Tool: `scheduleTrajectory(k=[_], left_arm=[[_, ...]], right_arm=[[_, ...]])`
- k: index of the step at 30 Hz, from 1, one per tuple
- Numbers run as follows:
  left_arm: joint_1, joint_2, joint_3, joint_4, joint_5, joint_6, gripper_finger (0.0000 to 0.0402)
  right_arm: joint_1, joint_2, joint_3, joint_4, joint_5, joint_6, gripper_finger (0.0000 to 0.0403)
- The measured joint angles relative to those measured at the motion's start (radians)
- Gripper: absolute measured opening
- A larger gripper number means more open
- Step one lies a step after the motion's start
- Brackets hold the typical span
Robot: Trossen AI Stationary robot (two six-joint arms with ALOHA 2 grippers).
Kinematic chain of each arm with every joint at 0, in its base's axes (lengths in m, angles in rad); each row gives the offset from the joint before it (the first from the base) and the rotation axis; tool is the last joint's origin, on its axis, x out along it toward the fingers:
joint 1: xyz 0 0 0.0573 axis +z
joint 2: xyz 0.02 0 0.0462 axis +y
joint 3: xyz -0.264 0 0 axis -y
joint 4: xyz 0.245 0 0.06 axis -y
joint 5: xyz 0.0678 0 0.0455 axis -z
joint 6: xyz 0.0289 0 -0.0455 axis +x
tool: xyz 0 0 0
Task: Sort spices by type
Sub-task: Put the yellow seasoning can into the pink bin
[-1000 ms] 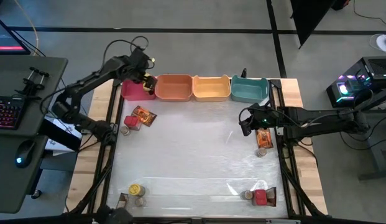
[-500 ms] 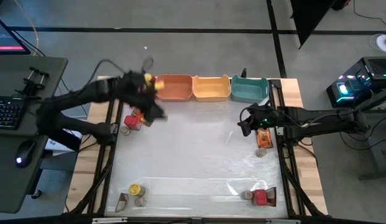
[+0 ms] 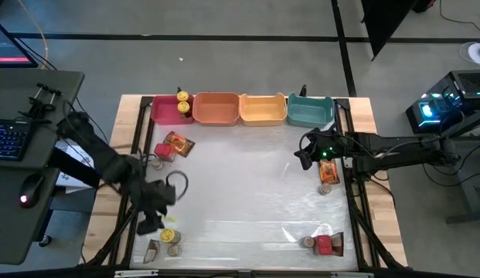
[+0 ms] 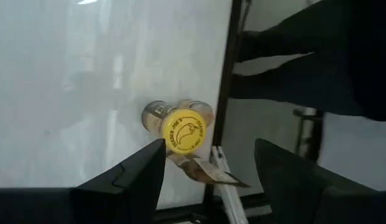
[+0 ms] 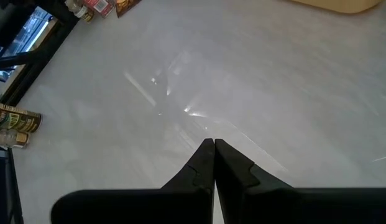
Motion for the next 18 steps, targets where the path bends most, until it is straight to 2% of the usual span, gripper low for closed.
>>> scheduleTrajectory(k=[6, 9, 14, 18], left_arm=[[-0.091, 0.15, 0.0, 0.091, -0.014, 0.033, 0.0214], [-0.128, 0.211, -0.001, 0.08, -0.022, 0.042, 0.0165], [-0.147, 0.258, -0.001, 0.11, -0.047, 0.078, 0.0024], [-0.145, 0.278, -0.001, 0.075, -0.111, 0.07, 0.001]], right_arm=[[0.0, 0.0, 0.0, 0.0, 0.002, -0.008, 0.0], [0.0, 0.0, 0.0, -0.001, 0.002, -0.008, 0.0], [0.0, 0.0, 0.0, -0.003, 0.003, -0.008, 0.0], [0.0, 0.0, 0.0, -0.003, 0.003, -0.009, 0.0]])
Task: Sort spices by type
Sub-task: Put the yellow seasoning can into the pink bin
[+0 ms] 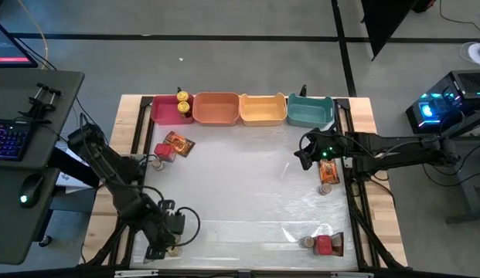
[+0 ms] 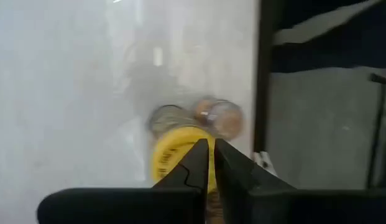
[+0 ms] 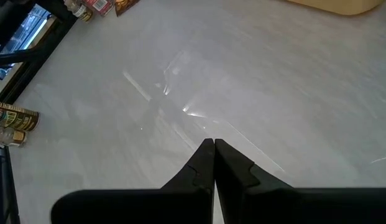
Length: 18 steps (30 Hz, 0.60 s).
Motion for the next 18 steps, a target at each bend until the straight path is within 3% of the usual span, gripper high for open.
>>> scheduleTrajectory(k=[18], left_arm=[[-0.013, 0.014, 0.0, -0.064, 0.067, -0.094, 0.0]], right_arm=[[0.0, 0.0, 0.0, -0.005, 0.0, 0.0, 0.0]])
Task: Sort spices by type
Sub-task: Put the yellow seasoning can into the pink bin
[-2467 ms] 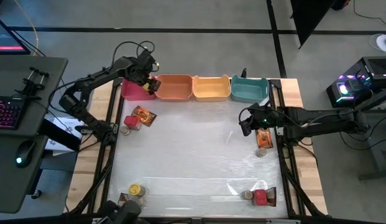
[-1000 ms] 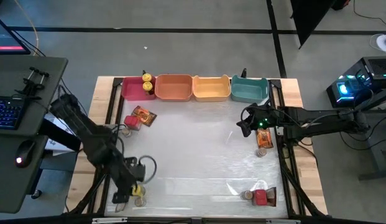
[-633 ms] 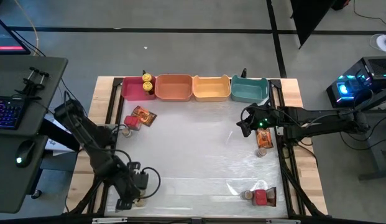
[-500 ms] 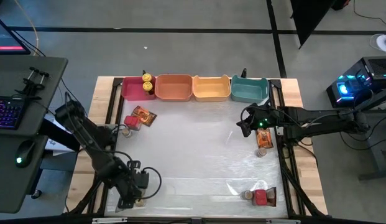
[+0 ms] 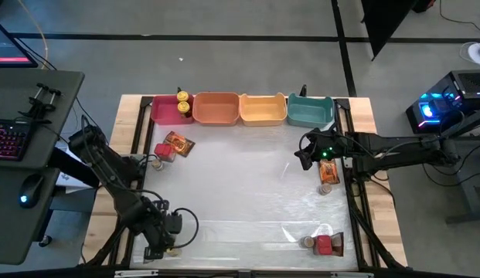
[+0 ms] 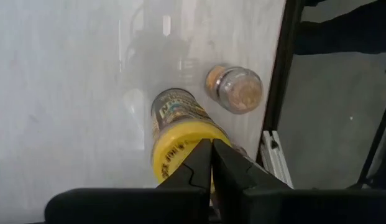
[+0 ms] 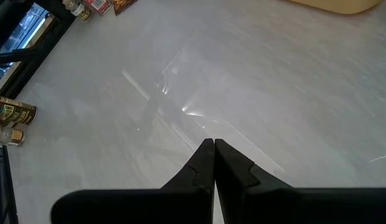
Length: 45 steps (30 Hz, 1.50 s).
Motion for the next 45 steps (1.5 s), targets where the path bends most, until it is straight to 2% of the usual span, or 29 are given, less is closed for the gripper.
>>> scheduleTrajectory(k=[4, 8, 26, 32, 39, 45], left_arm=[[0.0, -0.041, 0.0, -0.011, -0.031, -0.036, 0.0], [-0.005, -0.051, 0.0, -0.008, -0.02, -0.047, 0.0], [0.0, 0.037, 0.004, -0.035, 0.004, 0.04, 0.0], [0.098, 0.037, 0.003, -0.116, -0.085, 0.169, 0.0], [0.245, 0.038, 0.003, -0.115, -0.206, 0.44, 0.0], [0.406, 0.039, 0.001, -0.108, -0.251, 0.653, 0.0]], right_arm=[[0.0, 0.0, 0.0, -0.001, 0.0, 0.0, 0.0], [0.0, 0.0, 0.0, -0.004, 0.0, -0.003, 0.0], [0.0, 0.0, 0.0, -0.011, 0.0, -0.026, 0.0], [0.0, 0.0, 0.0, -0.014, 0.005, -0.026, 0.0], [0.0, 0.0, 0.0, -0.014, 0.005, -0.026, 0.0], [0.0, 0.0, 0.0, -0.014, 0.005, -0.026, 0.0]])
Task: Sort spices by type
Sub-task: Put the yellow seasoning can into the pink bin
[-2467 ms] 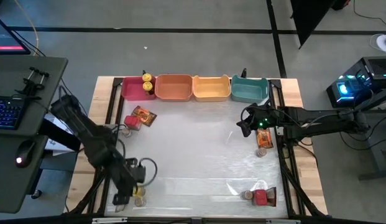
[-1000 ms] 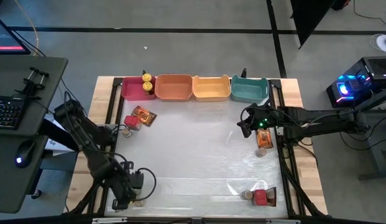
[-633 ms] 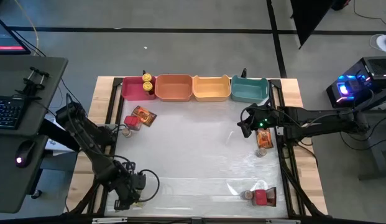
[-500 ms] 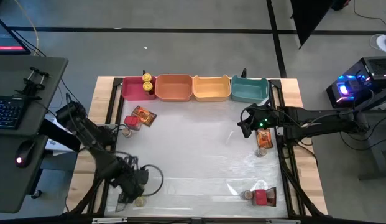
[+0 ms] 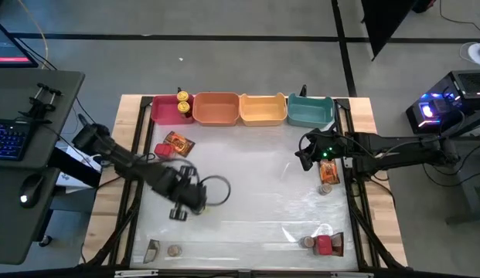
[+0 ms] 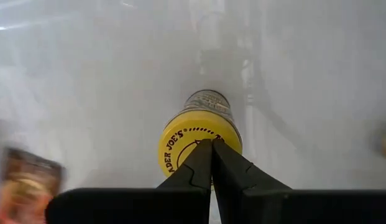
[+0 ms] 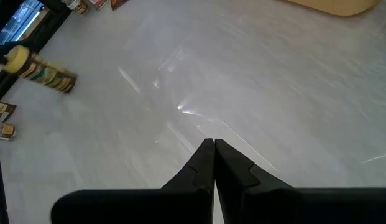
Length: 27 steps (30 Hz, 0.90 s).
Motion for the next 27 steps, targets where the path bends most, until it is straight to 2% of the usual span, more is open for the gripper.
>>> scheduleTrajectory(k=[6, 17, 22, 27], left_arm=[[0.15, 0.002, -0.002, 0.067, -0.024, 0.212, 0.0], [0.381, 0.003, -0.002, 0.07, -0.056, 0.442, 0.0], [0.446, -0.001, 0.001, 0.051, -0.057, 0.484, 0.0], [0.453, -0.014, 0.069, 0.0, -0.057, 0.523, 0.0]], right_arm=[[0.0, 0.0, 0.0, 0.0, 0.0, 0.0, 0.0], [0.0, 0.0, 0.0, 0.0, 0.0, 0.0, 0.0], [0.0, 0.0, 0.0, 0.0, 0.0, 0.0, 0.0], [0.0, 0.0, 0.0, 0.0, 0.0, 0.0, 0.0]])
